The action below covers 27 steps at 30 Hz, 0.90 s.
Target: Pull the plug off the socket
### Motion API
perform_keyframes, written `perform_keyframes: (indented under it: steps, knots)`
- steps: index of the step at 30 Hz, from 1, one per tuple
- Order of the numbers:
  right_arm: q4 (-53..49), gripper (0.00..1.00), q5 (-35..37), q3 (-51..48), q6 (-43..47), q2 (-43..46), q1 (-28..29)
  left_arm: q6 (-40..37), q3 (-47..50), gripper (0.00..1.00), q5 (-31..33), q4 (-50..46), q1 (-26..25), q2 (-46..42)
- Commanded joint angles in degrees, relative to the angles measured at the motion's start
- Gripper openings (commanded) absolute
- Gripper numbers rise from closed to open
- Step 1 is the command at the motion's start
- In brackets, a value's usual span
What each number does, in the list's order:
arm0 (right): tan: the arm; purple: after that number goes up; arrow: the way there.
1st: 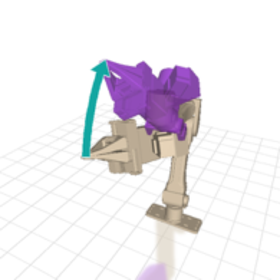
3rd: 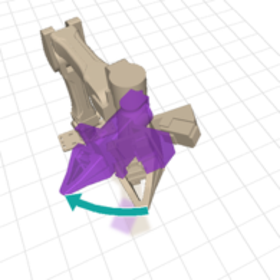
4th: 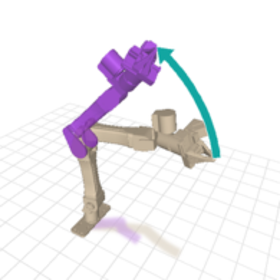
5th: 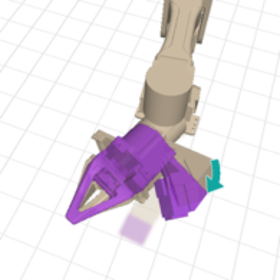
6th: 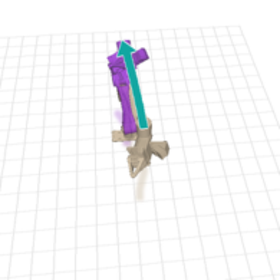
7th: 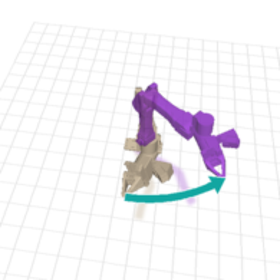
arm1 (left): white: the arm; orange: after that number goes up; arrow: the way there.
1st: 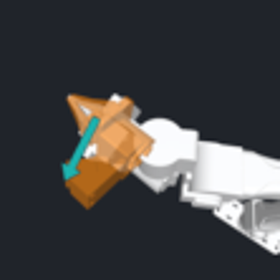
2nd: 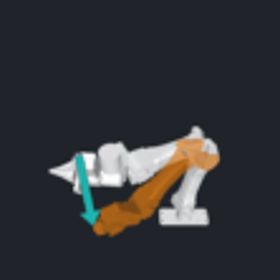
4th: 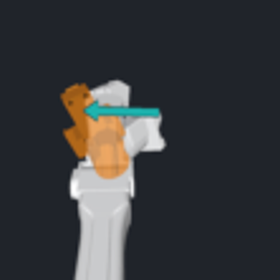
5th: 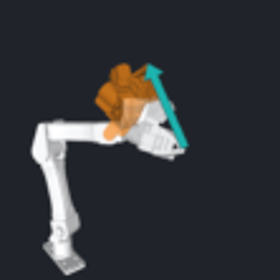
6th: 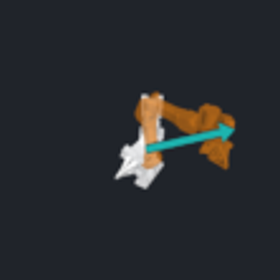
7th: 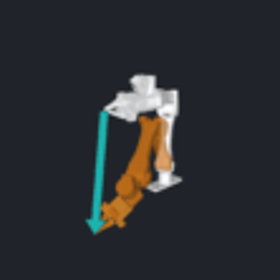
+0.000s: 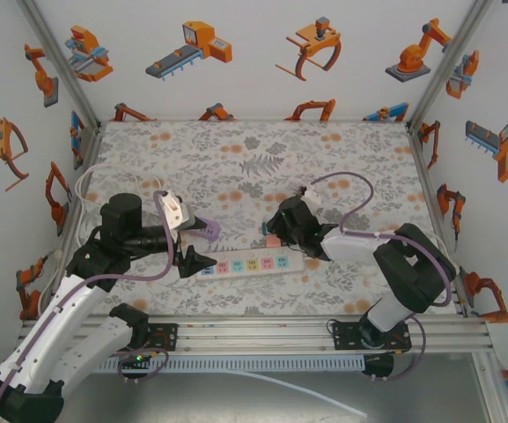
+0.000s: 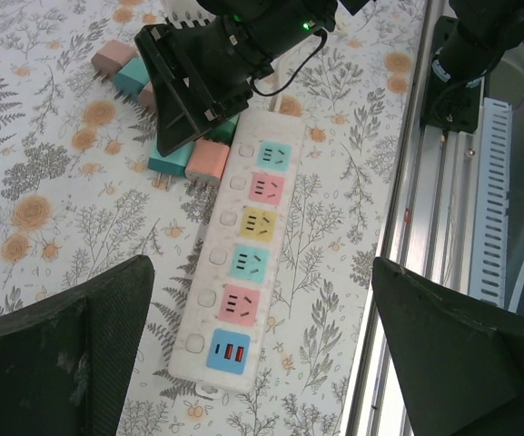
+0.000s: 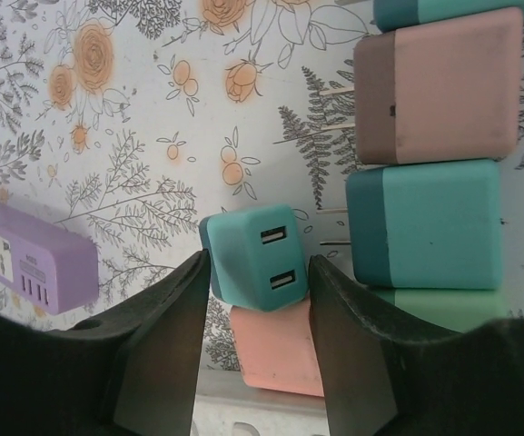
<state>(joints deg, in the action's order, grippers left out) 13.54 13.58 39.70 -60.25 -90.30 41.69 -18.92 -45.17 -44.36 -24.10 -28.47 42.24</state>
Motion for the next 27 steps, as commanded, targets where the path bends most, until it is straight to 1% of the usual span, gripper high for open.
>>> perform_keyframes:
  steps: [1, 7, 10, 13, 15, 19, 20, 21, 22, 23, 24, 27]
  knots:
    - [-2.61, 0.47, 3.25, -0.49, -0.58, 3.29, -0.30, -1.39, -0.45, 0.97, 0.39, -0.54, -0.19, -0.14]
    - [-5.60, 0.48, 4.97, 0.10, 2.00, 8.28, -0.27, -0.41, -0.69, 0.97, 2.63, -0.55, -0.44, -0.14]
    - [-7.80, 0.49, 8.73, 0.59, 6.20, 12.23, -0.38, 1.04, -0.73, 0.97, 5.98, -0.49, -0.46, -0.14]
    - [-9.38, 0.51, 14.71, 0.53, 12.91, 16.53, -0.62, 2.67, -0.80, 0.97, 11.60, -0.14, -0.51, -0.16]
    - [-10.01, 0.53, 19.06, 0.29, 19.03, 19.19, -1.14, 4.99, -0.23, 0.97, 17.08, 1.20, -0.51, -0.06]
    - [-9.33, 0.59, 24.28, -1.31, 30.57, 23.43, -3.73, 11.42, 2.71, 0.97, 30.20, 6.13, -0.46, -0.19]
    - [-9.37, 0.61, 24.99, -1.97, 32.21, 24.43, -5.17, 12.90, 3.94, 0.97, 33.83, 7.81, -0.46, -0.37]
    - [-9.58, 0.66, 25.81, -2.65, 33.02, 25.49, -7.01, 14.32, 5.60, 0.97, 38.02, 9.67, -0.53, -0.57]
    - [-9.54, 0.70, 26.06, -3.48, 33.54, 26.42, -8.67, 15.47, 6.84, 0.97, 42.24, 10.74, -0.53, -0.83]
    - [-9.35, 0.72, 26.16, -4.37, 34.31, 27.58, -10.90, 16.73, 8.24, 0.97, 47.32, 11.65, -0.54, -0.89]
    - [-9.03, 0.75, 26.28, -5.33, 35.33, 28.72, -13.03, 17.31, 9.59, 0.97, 52.30, 12.48, -0.45, -0.87]
    - [-7.82, 0.83, 26.38, -8.12, 38.51, 30.68, -19.10, 18.83, 13.46, 0.97, 63.94, 15.35, -0.10, -0.83]
